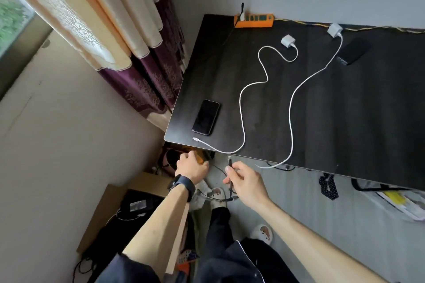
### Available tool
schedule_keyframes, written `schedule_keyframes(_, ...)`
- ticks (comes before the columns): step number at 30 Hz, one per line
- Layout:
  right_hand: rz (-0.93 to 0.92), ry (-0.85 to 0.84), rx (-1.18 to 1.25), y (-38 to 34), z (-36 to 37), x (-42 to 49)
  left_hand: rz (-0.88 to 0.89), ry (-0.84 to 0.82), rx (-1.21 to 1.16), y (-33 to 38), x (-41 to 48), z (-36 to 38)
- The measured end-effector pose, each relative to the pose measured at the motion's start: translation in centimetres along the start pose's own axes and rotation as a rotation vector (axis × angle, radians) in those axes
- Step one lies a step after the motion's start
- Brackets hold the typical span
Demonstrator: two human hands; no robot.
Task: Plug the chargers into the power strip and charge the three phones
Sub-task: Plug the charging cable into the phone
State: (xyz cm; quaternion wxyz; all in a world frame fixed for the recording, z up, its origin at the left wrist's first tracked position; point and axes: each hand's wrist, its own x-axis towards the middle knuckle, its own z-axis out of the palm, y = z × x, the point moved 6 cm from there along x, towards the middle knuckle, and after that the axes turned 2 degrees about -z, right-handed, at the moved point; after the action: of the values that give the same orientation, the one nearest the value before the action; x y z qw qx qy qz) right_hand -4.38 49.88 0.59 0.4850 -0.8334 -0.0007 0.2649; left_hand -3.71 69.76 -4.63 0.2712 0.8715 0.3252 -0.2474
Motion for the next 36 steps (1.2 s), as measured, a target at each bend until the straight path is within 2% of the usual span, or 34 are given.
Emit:
schedule_keyframes(2, 0.054, 0.033, 0.022, 0.4, 0.0, 1.0, 0.067, 0.064, 0.009, 2.3, 2.6, -1.4)
schedule_keyframes(7, 0.148, 0.147, 0.048, -0.2, -0.7, 3.8, 0.199, 0.060, 0.065, 7.9, 10.1, -2.9)
schedule_keyframes(15, 0.217, 0.279, 0.080, -0.2, -1.6, 7.7, 0.202, 0.059, 0.219, 9.8, 15.0, -1.9)
schedule_keyframes(17, 0.234, 0.287, 0.083, 0.0, -1.5, 7.9, 0.077, 0.002, 0.105, 9.1, 15.7, -2.3)
schedule_keyframes(18, 0.244, 0.293, 0.097, 0.1, -1.4, 8.0, -0.015, -0.076, -0.065, 8.7, 16.1, -2.3)
schedule_keyframes(20, 0.244, 0.304, 0.128, -0.2, -1.3, 7.8, -0.144, -0.363, -0.630, 8.8, 14.6, -2.2)
schedule_keyframes(22, 0.235, 0.314, 0.135, -0.7, -1.2, 7.7, -0.221, -0.657, -0.971, 9.3, 11.9, -1.7)
schedule_keyframes(25, 0.213, 0.351, 0.178, -2.3, -1.6, 7.7, -0.160, -0.818, -1.109, 10.2, 9.1, -2.1)
schedule_keyframes(30, 0.049, 0.367, 0.205, -6.6, -3.2, 7.7, -0.068, -0.828, -1.056, 12.4, 5.6, -3.8)
schedule_keyframes(36, -0.078, 0.418, 0.088, -8.3, -5.0, 8.5, 0.065, -0.638, -1.134, 13.0, 5.0, -5.7)
